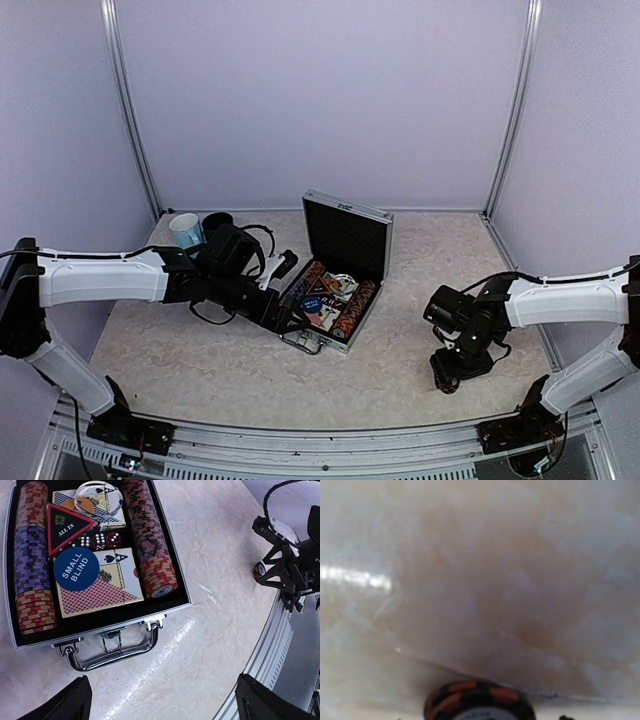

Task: Pack up texas hold em set
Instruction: Pick up the pile of poker chips from the pile of poker chips, then pass from the right arm to the left

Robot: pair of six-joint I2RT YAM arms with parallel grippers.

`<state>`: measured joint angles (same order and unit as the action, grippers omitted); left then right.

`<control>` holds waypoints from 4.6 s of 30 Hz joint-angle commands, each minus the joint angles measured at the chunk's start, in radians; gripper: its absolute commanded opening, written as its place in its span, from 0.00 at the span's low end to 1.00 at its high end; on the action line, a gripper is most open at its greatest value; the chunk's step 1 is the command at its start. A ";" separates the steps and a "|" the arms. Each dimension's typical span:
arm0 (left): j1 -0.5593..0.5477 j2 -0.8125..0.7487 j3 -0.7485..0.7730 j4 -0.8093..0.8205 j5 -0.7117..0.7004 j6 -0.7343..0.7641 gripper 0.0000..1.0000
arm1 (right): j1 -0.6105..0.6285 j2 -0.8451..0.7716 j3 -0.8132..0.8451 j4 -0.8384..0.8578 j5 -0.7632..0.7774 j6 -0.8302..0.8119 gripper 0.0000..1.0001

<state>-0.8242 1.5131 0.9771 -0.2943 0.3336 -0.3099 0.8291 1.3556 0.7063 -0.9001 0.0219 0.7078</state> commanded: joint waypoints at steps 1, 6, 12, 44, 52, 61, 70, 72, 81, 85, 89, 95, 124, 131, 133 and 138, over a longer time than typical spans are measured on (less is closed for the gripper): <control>-0.003 0.016 0.025 0.023 0.014 0.002 0.99 | -0.006 0.002 -0.024 0.027 -0.019 -0.002 0.68; -0.004 0.019 0.030 0.021 0.013 0.003 0.99 | -0.008 0.042 -0.036 0.058 -0.020 -0.016 0.64; -0.006 0.020 0.024 0.023 0.014 0.003 0.99 | -0.009 0.037 -0.050 0.079 -0.067 -0.022 0.58; -0.009 0.016 0.021 0.026 0.008 -0.003 0.99 | 0.036 0.021 -0.055 0.079 -0.048 0.013 0.39; -0.008 0.019 0.028 0.027 0.007 -0.005 0.99 | 0.037 -0.026 -0.042 0.054 0.011 0.003 0.32; -0.007 0.030 0.046 0.029 0.005 -0.015 0.99 | 0.045 -0.008 0.024 0.055 0.034 -0.037 0.31; 0.012 0.065 0.052 0.089 0.115 -0.086 0.99 | 0.095 0.056 0.151 0.087 0.053 -0.114 0.30; 0.016 0.083 0.051 0.116 0.157 -0.114 0.99 | 0.106 0.080 0.187 0.092 0.053 -0.134 0.30; 0.022 0.193 0.013 0.379 0.391 -0.355 0.98 | 0.155 0.205 0.347 0.096 0.040 -0.211 0.29; 0.026 0.236 0.003 0.443 0.429 -0.449 0.96 | 0.178 0.262 0.443 0.062 0.042 -0.247 0.29; 0.027 0.266 -0.021 0.501 0.455 -0.528 0.92 | 0.196 0.296 0.507 0.055 0.014 -0.278 0.29; 0.027 0.247 -0.106 0.601 0.460 -0.642 0.89 | 0.230 0.329 0.570 0.062 -0.020 -0.313 0.29; 0.016 0.347 -0.268 1.091 0.551 -0.956 0.70 | 0.321 0.454 0.719 0.092 -0.107 -0.375 0.30; -0.006 0.371 -0.257 1.119 0.571 -0.973 0.64 | 0.321 0.454 0.725 0.090 -0.108 -0.379 0.30; -0.018 0.380 -0.248 1.119 0.580 -0.973 0.62 | 0.321 0.456 0.729 0.086 -0.109 -0.379 0.30; -0.036 0.420 -0.250 1.196 0.599 -1.018 0.57 | 0.321 0.458 0.733 0.084 -0.108 -0.383 0.30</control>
<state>-0.8455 1.8950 0.7189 0.8066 0.8982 -1.2900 1.1404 1.8084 1.4105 -0.8173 -0.0757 0.3340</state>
